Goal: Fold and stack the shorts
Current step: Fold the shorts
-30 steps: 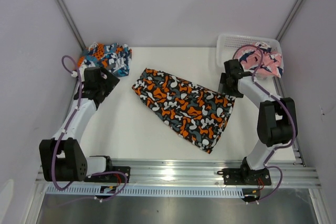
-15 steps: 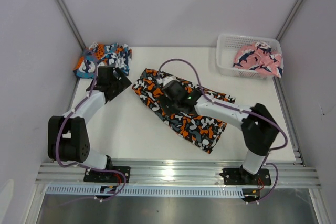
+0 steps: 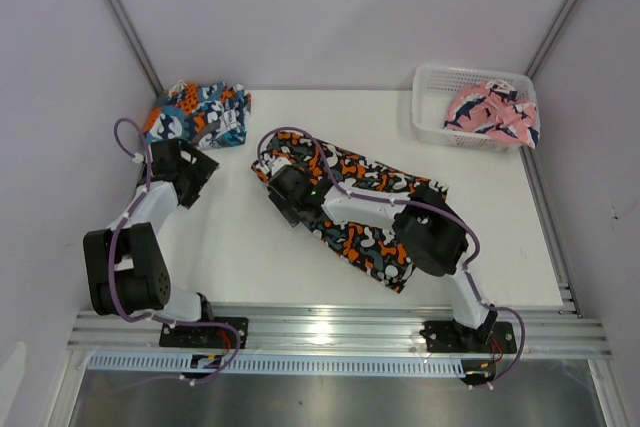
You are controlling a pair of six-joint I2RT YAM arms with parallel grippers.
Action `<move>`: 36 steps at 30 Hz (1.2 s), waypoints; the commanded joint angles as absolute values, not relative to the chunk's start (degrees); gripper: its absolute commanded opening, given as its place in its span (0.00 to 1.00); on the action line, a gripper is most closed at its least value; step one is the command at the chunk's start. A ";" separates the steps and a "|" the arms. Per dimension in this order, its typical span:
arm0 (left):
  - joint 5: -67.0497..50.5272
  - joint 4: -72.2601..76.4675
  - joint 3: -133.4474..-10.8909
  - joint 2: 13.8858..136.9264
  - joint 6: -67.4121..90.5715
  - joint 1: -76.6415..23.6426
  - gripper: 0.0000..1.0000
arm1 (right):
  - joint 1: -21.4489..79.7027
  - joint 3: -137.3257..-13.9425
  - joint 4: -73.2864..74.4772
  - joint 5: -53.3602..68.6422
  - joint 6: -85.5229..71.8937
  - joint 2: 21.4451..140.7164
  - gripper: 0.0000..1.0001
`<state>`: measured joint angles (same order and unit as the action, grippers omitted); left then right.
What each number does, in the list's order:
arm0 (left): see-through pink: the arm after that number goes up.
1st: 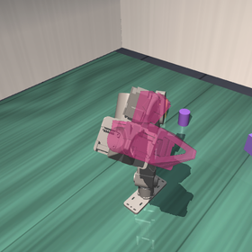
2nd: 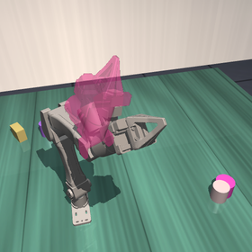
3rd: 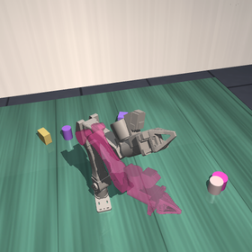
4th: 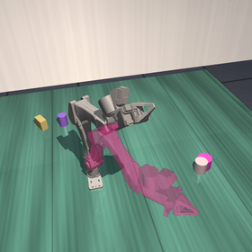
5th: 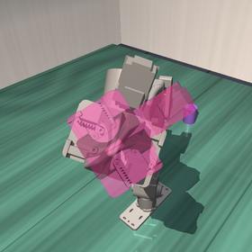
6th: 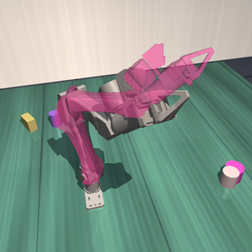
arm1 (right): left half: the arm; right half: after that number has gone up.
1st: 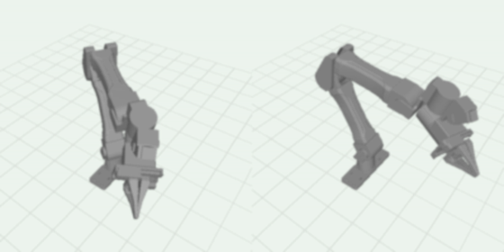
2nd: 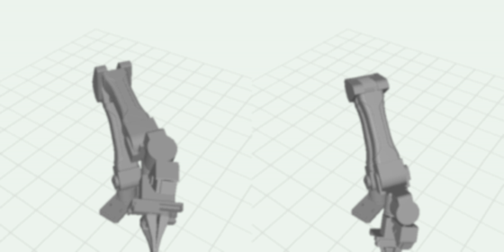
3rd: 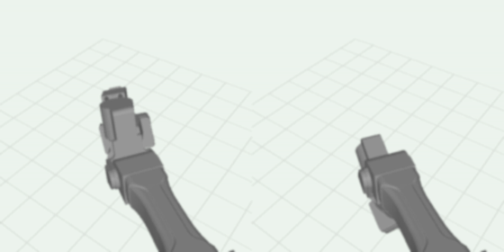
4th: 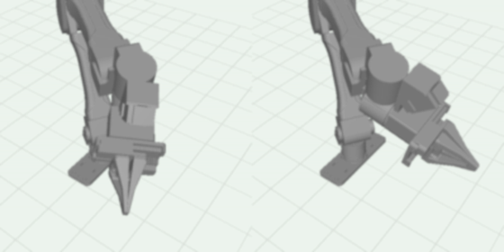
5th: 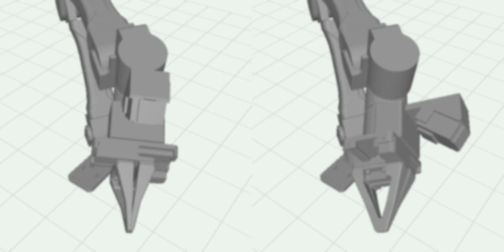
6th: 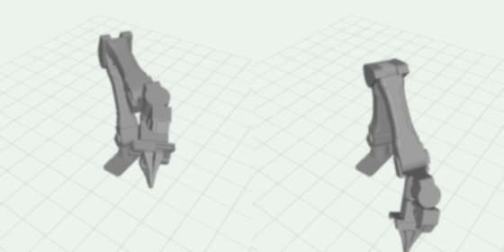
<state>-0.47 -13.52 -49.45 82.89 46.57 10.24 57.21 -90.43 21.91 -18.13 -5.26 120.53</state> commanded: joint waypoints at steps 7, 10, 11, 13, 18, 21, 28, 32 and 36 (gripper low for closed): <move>-4.04 -10.28 -48.52 79.81 48.60 10.55 1.00 | 58.35 -88.80 21.27 -19.95 -0.62 123.49 0.13; -4.31 -10.37 -48.16 79.63 48.69 10.55 0.99 | 60.63 -82.04 20.74 -22.75 -0.26 118.84 0.00; -4.22 -10.46 -48.16 79.54 48.78 10.55 0.99 | 61.25 -80.09 20.83 -23.02 -0.26 117.35 0.00; -4.22 -10.64 -47.90 79.19 48.87 10.55 0.99 | 62.31 -74.31 22.22 -24.86 -0.96 112.25 0.00; -5.36 -10.02 -46.41 78.14 49.92 10.20 0.99 | 66.44 -63.39 27.15 -26.89 -7.90 100.58 0.00; -5.10 -10.28 -45.70 77.26 50.71 8.88 0.99 | 69.52 -58.81 32.24 -29.96 -14.13 96.00 0.01; -3.34 -13.53 -45.00 73.92 51.07 3.78 0.99 | 71.37 -56.86 47.34 -37.35 -28.02 87.73 0.31; -2.55 -14.06 -42.46 70.23 50.80 0.89 0.99 | 71.45 -61.08 51.68 -38.41 -32.69 83.34 0.65; -2.29 -13.45 -40.08 66.54 50.45 -1.32 0.99 | 71.98 -63.98 44.75 -31.92 -29.28 80.60 0.73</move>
<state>-3.14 -13.72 -41.50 69.71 50.06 0.36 71.33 -60.47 47.55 -33.43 -27.64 83.29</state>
